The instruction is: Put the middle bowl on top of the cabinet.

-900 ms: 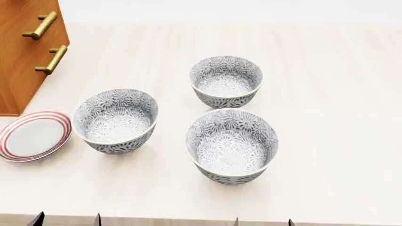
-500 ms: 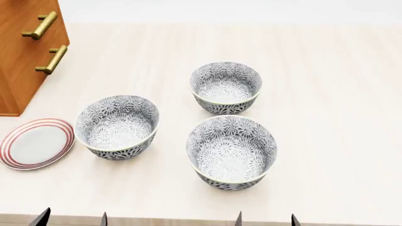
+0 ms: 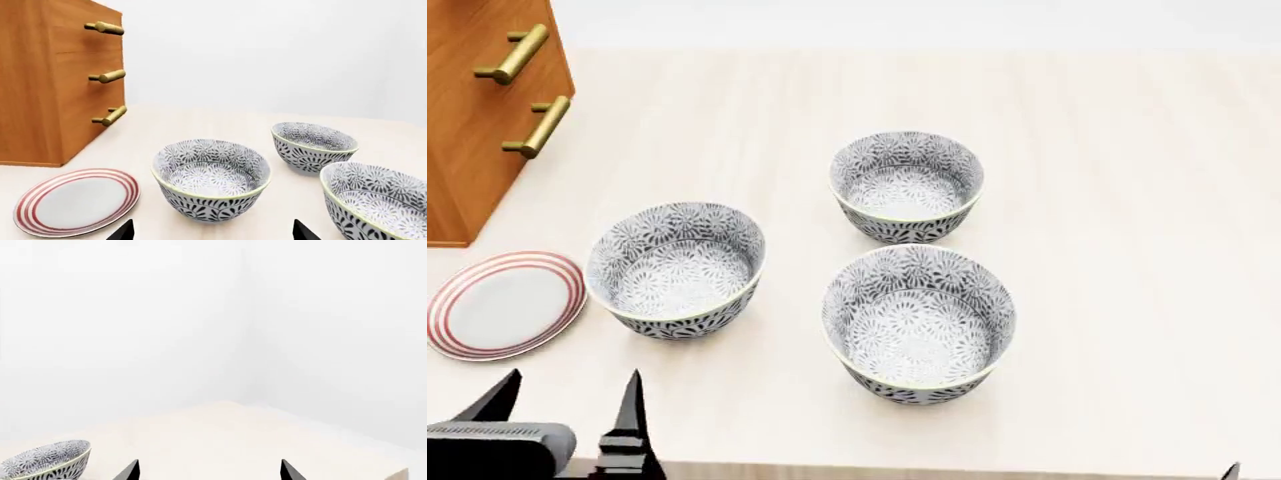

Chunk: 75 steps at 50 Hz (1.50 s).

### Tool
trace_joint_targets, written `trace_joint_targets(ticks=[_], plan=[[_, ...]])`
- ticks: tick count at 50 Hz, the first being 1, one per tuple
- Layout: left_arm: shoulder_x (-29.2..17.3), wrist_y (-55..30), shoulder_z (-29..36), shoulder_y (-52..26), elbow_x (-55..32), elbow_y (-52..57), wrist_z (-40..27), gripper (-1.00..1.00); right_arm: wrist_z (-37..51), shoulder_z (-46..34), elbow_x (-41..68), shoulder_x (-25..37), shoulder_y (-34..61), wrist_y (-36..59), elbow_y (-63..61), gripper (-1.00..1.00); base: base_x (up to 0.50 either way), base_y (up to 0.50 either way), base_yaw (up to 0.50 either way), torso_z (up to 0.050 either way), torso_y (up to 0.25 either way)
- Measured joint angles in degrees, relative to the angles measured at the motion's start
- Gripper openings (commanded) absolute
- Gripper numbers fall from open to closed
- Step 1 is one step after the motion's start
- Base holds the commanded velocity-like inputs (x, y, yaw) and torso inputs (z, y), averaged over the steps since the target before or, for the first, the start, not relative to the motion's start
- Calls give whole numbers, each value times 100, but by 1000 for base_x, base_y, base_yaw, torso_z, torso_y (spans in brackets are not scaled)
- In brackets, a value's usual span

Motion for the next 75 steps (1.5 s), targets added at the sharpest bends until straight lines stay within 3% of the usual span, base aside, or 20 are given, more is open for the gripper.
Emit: trace_joint_targets(ticks=[10,23,30,49,60,75], plan=[[-24,-679,-253,-98,-397,1368,-399,100,161,686,319,58,-717,-475,-557,100,0,21,0,0,0],[-195,-1049,-494,-53,-708,2541,-712,100,281,1182,486,21,-1462,-993,-1029,100,0,492,0,0,0],[-273,-1044,-513,-102,-700,2602,-812,100,382,1197,457,24,-1611,-1006,-1257,100,0,44,0,0,0],[-390,-1043,-483,-186,-816,2572,-956,100,653,1186,348,115,-1720,-910,-1552,100,0,499,0,0,0],[-449,-1023,-441,-205,-869,2509,-1003,100,760,1157,342,168,-1701,-873,-1547,100,0,0,0,0,0],[-513,-1025,-390,-205,-957,2486,-1074,100,804,1198,473,207,-1816,-1040,-1549,100,494,0,0,0,0]])
